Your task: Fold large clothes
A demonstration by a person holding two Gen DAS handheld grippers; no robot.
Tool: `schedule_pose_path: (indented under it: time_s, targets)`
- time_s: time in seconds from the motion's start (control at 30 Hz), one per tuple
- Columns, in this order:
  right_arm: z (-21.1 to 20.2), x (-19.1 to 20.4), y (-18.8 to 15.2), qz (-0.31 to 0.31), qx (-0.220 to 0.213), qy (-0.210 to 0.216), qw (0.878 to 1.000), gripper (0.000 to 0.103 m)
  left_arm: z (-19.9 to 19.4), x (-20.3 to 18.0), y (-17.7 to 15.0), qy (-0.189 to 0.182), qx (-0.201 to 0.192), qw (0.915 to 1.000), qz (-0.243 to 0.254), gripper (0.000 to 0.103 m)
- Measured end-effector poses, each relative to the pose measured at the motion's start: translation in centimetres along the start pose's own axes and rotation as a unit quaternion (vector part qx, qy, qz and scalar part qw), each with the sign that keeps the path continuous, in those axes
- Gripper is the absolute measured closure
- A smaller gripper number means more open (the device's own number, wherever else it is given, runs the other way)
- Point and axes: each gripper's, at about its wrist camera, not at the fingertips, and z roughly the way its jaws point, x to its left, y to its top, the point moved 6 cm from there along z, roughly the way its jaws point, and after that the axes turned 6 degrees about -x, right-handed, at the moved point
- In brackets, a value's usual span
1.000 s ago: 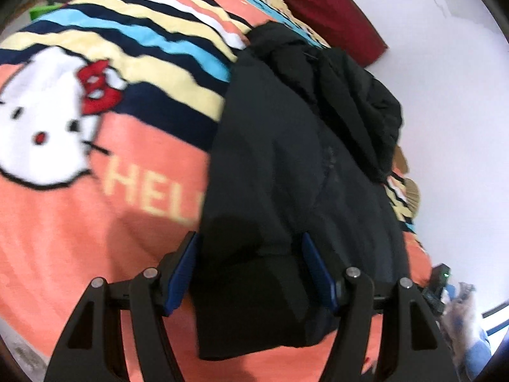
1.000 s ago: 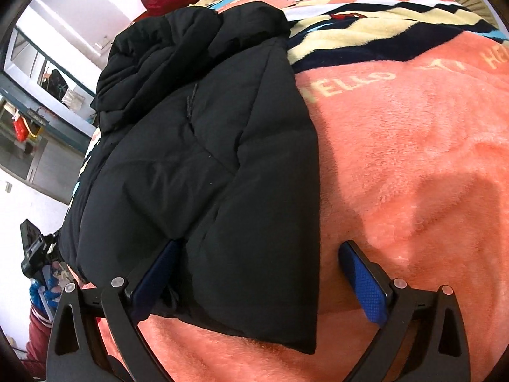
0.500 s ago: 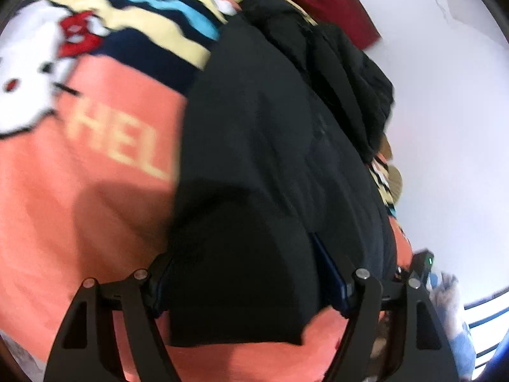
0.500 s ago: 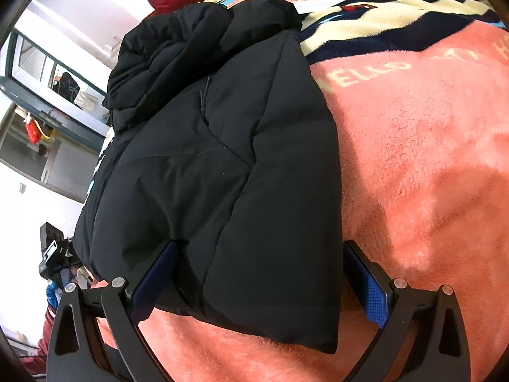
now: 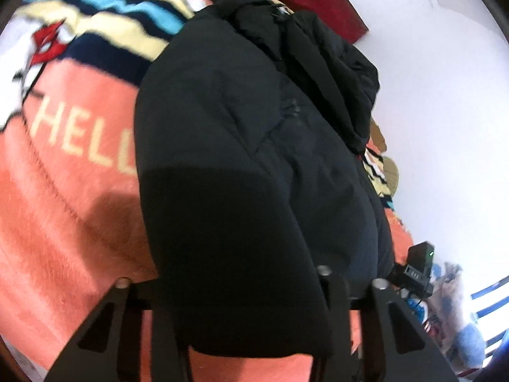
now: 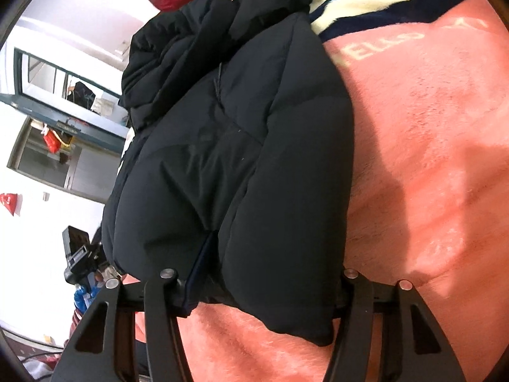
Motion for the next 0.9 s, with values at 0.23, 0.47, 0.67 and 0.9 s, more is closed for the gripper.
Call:
schedule_pose_path:
  time_s: [0.23,0.47,0.67,0.9]
  targets:
    - [-3.1,3.2,3.2,-0.023,-0.078,0.057,0.995,0.086,-2.0,-4.6,3.2,-0.004,-0.036,0.9983,0.045,0.08]
    - [-6.1,6.3,9.0,-0.034,-0.146,0.1,0.984,0.086,-5.0,-8.8,8.7,-0.045,-0.101,0.9925,0.052,0.081]
    - [-6.5,8.8,14.9,-0.031,-0.184,0.136,0.973,0.086,-6.5,-10.3,13.8,-0.067,-0.128,0.9887,0.042,0.081]
    - [-4.8,10.5,23.0,-0.007,-0.205,0.136,0.969,0.086,-5.3,-12.3,22.3,-0.055,-0.145,0.9872,0.035,0.081]
